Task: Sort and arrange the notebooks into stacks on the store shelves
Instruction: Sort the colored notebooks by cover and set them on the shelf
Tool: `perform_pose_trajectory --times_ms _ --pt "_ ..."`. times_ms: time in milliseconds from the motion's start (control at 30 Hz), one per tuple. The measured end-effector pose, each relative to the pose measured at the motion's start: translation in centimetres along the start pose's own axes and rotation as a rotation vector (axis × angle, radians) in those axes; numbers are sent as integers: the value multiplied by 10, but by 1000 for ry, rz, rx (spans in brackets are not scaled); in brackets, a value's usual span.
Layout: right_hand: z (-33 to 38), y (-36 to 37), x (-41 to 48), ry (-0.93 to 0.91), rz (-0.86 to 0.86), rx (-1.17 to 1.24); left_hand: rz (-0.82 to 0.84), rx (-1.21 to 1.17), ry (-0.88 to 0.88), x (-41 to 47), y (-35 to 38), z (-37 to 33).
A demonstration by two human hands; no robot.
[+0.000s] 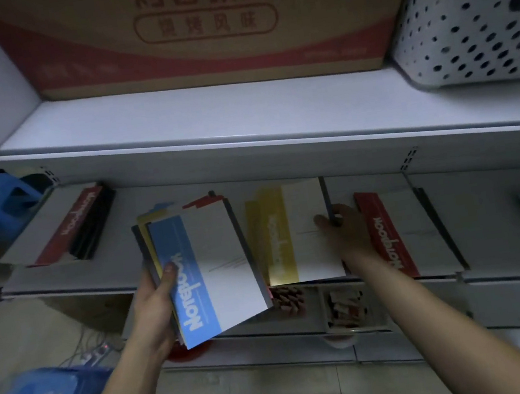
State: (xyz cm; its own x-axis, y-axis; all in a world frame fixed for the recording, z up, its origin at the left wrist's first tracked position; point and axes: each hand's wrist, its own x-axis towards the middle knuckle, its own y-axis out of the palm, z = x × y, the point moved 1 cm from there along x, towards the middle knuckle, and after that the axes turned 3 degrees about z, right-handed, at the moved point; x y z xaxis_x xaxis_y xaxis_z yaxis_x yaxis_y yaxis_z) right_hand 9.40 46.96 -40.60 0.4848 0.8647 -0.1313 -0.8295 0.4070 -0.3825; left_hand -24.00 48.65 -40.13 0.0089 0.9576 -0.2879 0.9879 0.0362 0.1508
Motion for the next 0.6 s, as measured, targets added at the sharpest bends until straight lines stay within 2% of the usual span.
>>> perform_pose_trajectory --times_ms 167,467,533,600 --pt "-1 22 10 63 -37 -95 -6 -7 9 12 -27 -17" --pt "7 50 -5 97 -208 -450 89 3 15 22 -37 -18" --pt "12 56 -14 51 -240 -450 102 -3 15 26 -40 -16" --pt "25 70 -30 -42 -198 -320 125 -13 11 30 -42 -16"
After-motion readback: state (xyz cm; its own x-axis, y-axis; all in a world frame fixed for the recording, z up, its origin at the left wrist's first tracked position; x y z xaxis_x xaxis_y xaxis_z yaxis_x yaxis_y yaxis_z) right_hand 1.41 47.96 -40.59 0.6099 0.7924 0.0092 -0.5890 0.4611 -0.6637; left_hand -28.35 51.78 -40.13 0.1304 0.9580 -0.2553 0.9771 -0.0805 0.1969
